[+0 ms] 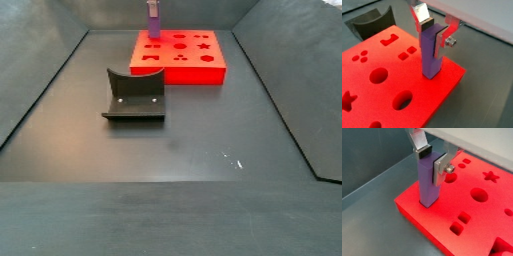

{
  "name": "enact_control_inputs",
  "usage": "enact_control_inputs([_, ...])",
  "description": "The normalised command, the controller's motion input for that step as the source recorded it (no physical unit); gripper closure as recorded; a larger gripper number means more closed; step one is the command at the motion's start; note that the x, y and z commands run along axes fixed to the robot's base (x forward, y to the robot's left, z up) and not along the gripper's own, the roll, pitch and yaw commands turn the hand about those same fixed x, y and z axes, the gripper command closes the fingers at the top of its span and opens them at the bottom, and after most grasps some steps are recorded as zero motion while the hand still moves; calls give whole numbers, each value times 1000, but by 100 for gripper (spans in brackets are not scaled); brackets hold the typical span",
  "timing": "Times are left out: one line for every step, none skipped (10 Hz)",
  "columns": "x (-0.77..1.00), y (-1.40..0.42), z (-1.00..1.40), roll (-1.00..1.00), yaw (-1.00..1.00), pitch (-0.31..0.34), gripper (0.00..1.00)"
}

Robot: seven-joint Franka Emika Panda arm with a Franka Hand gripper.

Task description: Insert the rectangle object.

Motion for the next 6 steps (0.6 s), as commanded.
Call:
enact_control_inputs([0, 0, -200, 63, 0, 0, 100])
enact_control_inputs([14, 20, 0, 0, 0, 0, 100])
enact_control_inputs([354, 0, -597, 144, 0, 46, 100])
enact_control_inputs([309, 0, -1000, 96, -26, 0, 100])
enact_control_inputs([311, -9, -1000, 10, -31, 0, 100])
enact_control_inputs([320, -9, -1000, 0, -9, -10, 100])
